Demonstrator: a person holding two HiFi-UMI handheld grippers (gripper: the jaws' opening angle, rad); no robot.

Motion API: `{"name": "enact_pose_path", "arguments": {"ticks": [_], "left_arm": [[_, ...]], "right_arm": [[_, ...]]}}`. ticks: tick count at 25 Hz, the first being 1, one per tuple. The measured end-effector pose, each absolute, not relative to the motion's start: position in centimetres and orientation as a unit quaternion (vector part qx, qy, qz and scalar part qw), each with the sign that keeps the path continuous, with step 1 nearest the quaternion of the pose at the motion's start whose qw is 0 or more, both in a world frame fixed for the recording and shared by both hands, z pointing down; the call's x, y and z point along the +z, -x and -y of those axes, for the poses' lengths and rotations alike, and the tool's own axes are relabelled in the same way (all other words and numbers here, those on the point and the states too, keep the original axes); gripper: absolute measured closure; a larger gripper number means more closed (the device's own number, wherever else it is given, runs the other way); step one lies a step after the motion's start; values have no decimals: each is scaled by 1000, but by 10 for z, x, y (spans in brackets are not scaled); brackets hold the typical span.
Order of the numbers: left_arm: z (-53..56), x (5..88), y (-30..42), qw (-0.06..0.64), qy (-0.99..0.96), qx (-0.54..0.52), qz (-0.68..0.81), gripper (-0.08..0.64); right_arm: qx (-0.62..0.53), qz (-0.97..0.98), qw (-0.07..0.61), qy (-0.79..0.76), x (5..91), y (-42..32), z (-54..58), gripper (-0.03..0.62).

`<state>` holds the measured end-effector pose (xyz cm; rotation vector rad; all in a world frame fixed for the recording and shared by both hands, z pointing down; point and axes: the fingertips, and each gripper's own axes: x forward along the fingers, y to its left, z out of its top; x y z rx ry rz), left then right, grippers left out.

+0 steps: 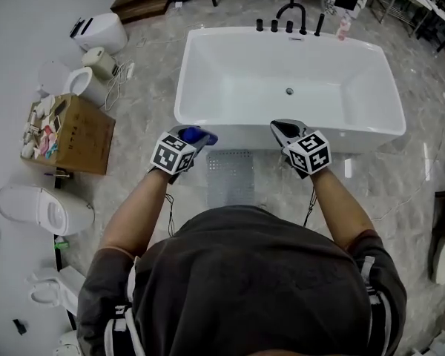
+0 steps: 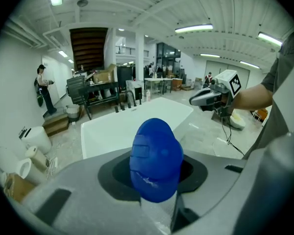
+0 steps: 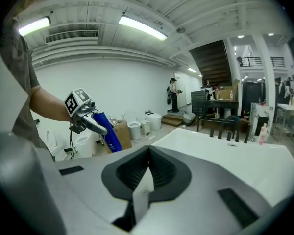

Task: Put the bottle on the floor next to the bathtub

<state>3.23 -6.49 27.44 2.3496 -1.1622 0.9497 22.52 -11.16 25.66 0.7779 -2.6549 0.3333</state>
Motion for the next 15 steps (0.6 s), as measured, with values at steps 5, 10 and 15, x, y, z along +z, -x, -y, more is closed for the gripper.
{"name": "enact_pose_path", "arguments": {"ticks": [5,10,15], "left_arm": [[85,304,-26,184,-825,361,394,422],[98,326,6,189,-841,355,362,422],[110,350,55,166,-861,357,320,422]], "right_arm": [[135,935,178,-277,287,-208,141,600],[153,921,188,-305,311,-173,152,600],[167,906,185,-343,329,-125,158,600]]}}
